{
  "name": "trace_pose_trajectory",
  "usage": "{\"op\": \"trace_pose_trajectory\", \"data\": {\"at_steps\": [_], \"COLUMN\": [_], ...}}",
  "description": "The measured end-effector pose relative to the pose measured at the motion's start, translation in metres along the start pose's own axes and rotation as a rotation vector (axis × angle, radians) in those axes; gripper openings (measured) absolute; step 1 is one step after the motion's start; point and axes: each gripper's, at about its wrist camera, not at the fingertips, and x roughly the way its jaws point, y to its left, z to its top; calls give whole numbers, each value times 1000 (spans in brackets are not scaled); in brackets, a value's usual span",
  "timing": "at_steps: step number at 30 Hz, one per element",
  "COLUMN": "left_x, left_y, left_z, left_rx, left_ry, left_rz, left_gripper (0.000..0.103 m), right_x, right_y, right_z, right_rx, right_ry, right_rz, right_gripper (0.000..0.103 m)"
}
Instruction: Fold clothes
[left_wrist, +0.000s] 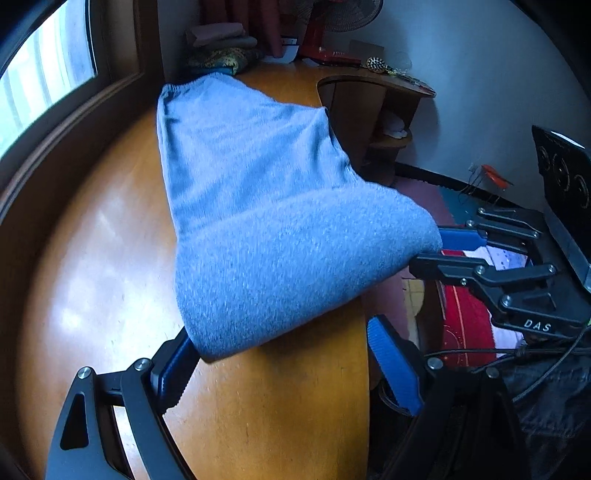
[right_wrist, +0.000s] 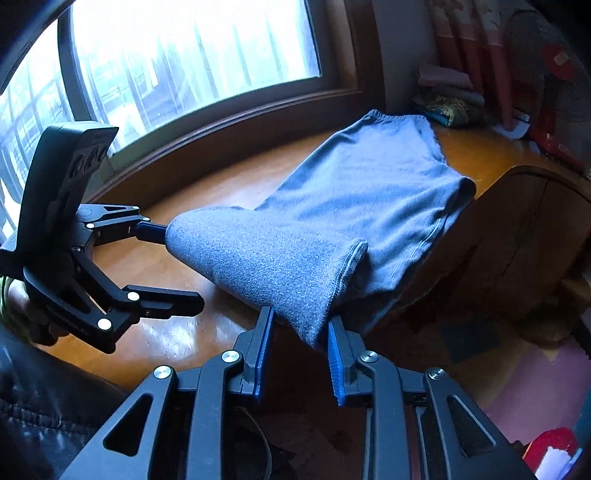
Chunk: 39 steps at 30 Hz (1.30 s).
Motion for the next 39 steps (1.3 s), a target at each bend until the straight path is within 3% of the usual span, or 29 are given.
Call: {"op": "trace_pose_trajectory", "data": {"at_steps": [14,25,32,39], "left_x": [-7,23,56,95], "left_y": [17,59,80,92], "left_z": [50,107,133,144], "left_rx": [-18,-29,-15,-49], "left_ry": [-75,-93,-83,-51], "left_rz": [50,65,121,110], "left_gripper": [87,88,88,89], "right_x": [-7,22,66,111], "right_y": [-22,-48,-70,-96], "right_z": [40,93,115,113], "right_rx": [34,73,89,149], "right_ry": [-113,-164,-136,-57], "right_rz": [15,-37,-98,-128], "right_gripper": [28,30,30,30]}}
